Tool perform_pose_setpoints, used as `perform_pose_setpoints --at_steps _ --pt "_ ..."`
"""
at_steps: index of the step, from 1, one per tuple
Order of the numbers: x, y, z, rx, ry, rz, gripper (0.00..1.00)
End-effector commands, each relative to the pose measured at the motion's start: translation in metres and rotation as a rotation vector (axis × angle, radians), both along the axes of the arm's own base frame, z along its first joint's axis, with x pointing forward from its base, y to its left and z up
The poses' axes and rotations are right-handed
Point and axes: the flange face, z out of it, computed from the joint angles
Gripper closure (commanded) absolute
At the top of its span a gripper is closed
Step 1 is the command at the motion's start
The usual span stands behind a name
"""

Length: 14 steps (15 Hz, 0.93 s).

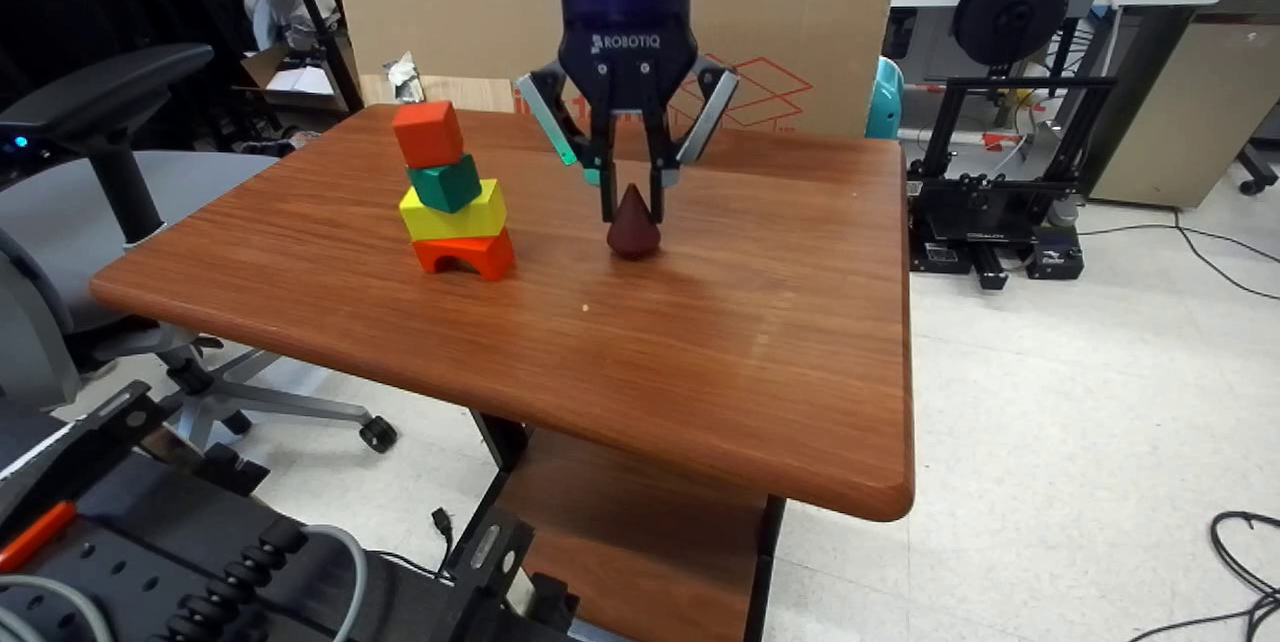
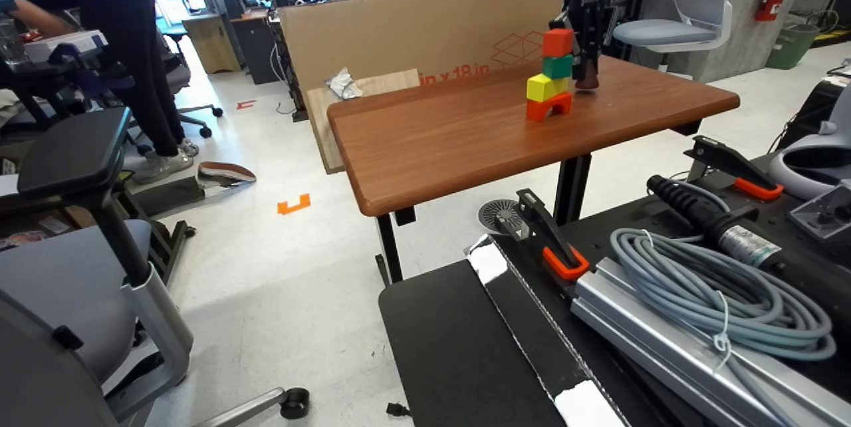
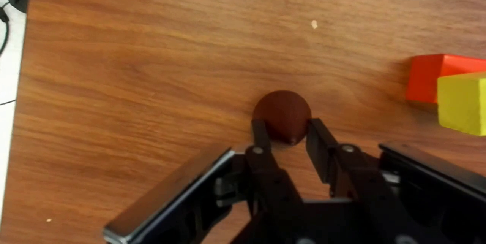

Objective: Remove the brown cone from the top of the stack

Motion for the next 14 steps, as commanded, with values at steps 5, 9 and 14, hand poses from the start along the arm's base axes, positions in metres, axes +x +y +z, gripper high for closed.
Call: perform_pose_setpoints --at_steps 5,9,14 --pt "0.032 -0.014 -0.010 0.050 -0.028 0.031 0.44" --pt "0.028 -0.005 0.034 0.039 -0.117 -0.035 0.22" --pt "0.010 0.001 0.137 0.053 -0.260 -0.241 0.00"
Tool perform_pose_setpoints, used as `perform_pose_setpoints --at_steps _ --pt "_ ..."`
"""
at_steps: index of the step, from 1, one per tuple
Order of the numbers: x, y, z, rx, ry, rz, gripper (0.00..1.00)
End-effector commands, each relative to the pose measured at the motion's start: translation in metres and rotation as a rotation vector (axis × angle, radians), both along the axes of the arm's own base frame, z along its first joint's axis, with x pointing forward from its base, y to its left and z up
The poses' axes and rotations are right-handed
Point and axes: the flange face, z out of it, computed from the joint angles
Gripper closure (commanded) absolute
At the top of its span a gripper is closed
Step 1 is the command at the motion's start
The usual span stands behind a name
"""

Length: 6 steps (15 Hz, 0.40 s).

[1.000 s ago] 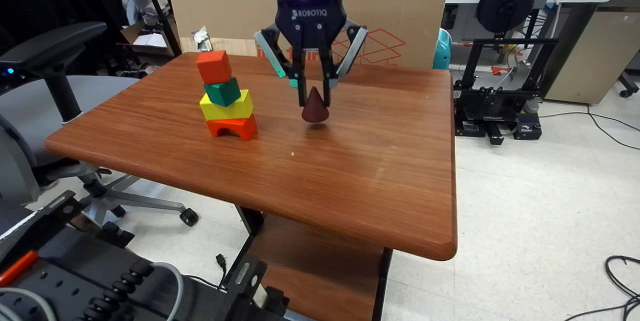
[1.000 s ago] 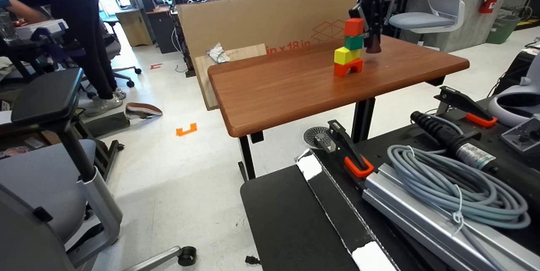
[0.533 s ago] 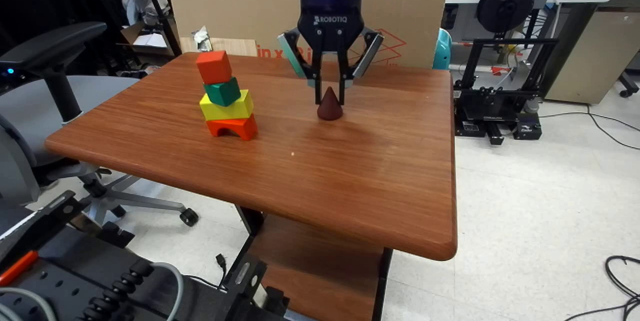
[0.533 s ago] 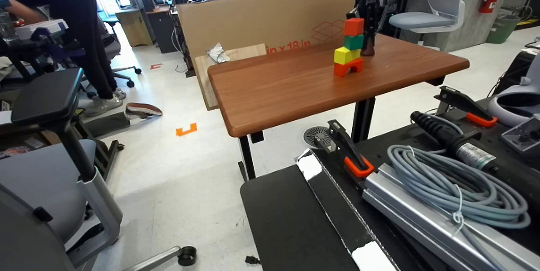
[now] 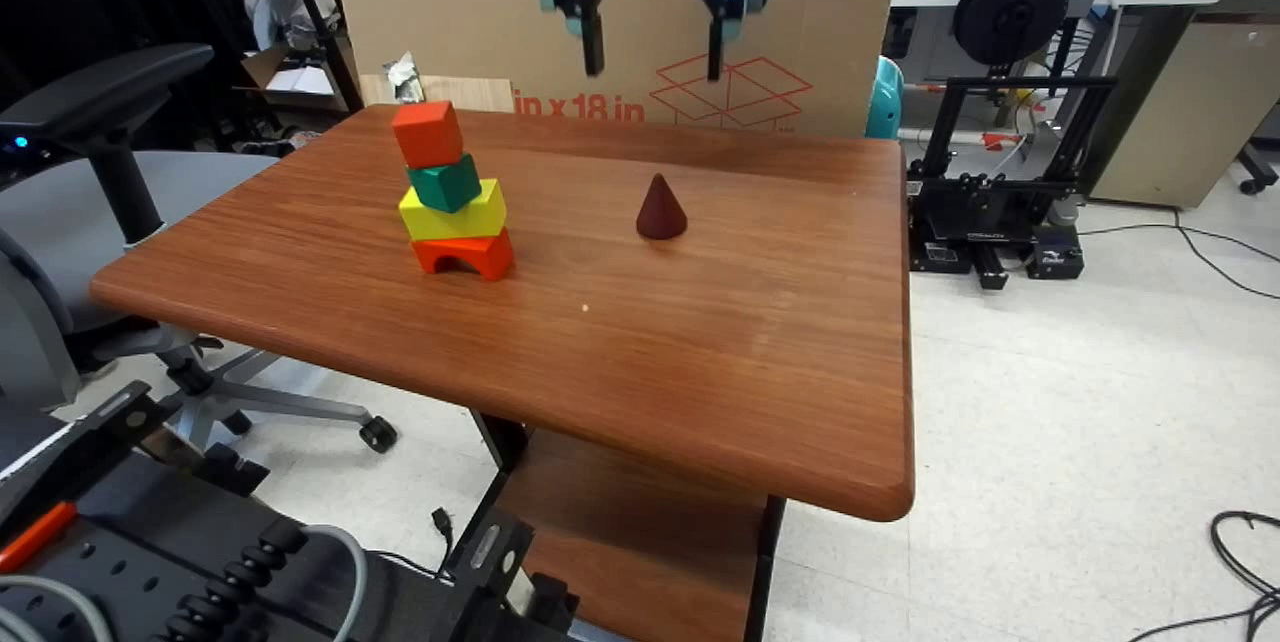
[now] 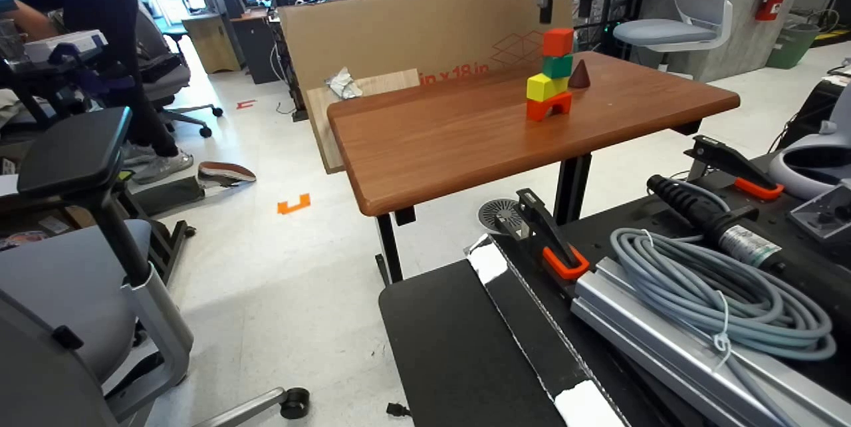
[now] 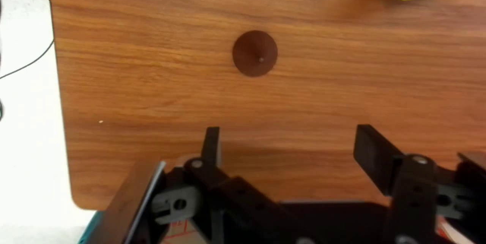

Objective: Remove the brown cone from the top of the stack

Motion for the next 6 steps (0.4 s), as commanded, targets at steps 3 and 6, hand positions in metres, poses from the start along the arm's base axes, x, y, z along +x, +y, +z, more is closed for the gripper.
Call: perform_pose_setpoints --at_steps 3,6 --pt "-0.014 0.004 0.071 0.025 -0.067 -0.137 0.00" --pt "-0.033 0.009 0.112 0.036 -0.074 -0.195 0.00"
